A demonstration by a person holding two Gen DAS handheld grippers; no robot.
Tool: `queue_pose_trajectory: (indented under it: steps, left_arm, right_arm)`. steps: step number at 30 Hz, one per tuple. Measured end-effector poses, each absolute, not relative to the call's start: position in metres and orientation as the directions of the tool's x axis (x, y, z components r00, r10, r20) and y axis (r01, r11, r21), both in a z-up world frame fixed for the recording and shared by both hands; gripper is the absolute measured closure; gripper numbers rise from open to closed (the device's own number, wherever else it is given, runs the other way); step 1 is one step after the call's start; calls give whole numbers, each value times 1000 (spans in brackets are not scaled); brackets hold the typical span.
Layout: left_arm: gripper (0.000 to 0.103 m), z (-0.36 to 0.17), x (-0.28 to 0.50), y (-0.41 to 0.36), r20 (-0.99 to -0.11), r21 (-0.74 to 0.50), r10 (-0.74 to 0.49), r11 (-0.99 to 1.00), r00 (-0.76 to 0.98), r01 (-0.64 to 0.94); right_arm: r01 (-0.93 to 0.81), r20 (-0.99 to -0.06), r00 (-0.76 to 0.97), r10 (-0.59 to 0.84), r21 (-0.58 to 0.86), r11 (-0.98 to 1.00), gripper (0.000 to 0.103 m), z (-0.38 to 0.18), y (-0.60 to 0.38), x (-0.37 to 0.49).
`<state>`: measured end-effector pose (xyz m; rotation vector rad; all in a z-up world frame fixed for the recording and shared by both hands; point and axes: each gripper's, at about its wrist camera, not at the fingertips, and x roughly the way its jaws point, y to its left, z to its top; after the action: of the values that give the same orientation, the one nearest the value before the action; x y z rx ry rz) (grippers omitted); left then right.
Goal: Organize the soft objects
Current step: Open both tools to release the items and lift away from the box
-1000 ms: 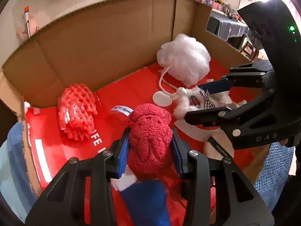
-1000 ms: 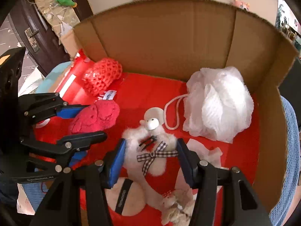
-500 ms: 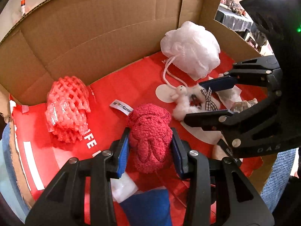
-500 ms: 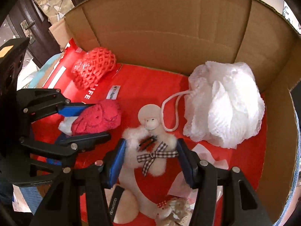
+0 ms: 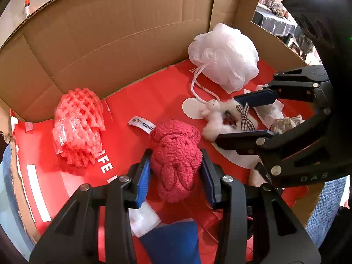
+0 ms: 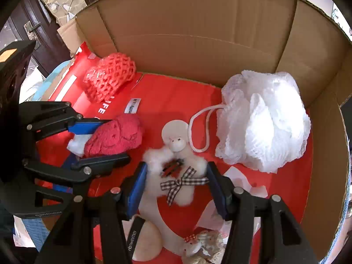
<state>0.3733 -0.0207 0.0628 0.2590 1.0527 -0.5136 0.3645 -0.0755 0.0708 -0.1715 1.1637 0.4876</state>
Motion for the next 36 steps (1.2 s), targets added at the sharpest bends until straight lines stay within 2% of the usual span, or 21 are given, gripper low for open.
queue_pose_trajectory:
  steps: [4, 9, 22, 25, 29, 32, 34, 36]
  left_arm:
    - [63, 62, 373, -21, -875, -42, -282, 854, 393, 518]
    - [56, 60, 373, -17, -874, -50, -283, 861, 395, 506]
    - [55, 63, 371, -11, -867, -71, -300, 865, 398, 497]
    - [42, 68, 368, -4, -856, -98, -321, 870, 406, 482]
    - [40, 88, 357, 9, -814, -145, -375, 870, 444, 471]
    - [30, 104, 345, 18, -778, -162, -394, 878, 489, 449]
    - [29, 115, 333, 24, -750, -172, -405, 883, 523, 437]
    - [25, 125, 323, 24, -725, -182, -407, 891, 555, 416]
  right_arm:
    - [-453, -910, 306, 278, 118, 884, 45, 71, -75, 364]
    - [-449, -910, 306, 278, 119, 885, 44, 71, -74, 364]
    - [-441, -909, 307, 284, 129, 888, 41, 69, -76, 365]
    - [-437, -906, 308, 292, 138, 889, 36, 72, -78, 364]
    - [-431, -892, 340, 297, 133, 893, 32, 83, -83, 358]
    - [-417, -878, 367, 306, 139, 898, 28, 96, -90, 350]
    - [-408, -867, 391, 310, 138, 903, 26, 106, -94, 344]
    - [-398, -851, 417, 320, 145, 906, 19, 116, -99, 336]
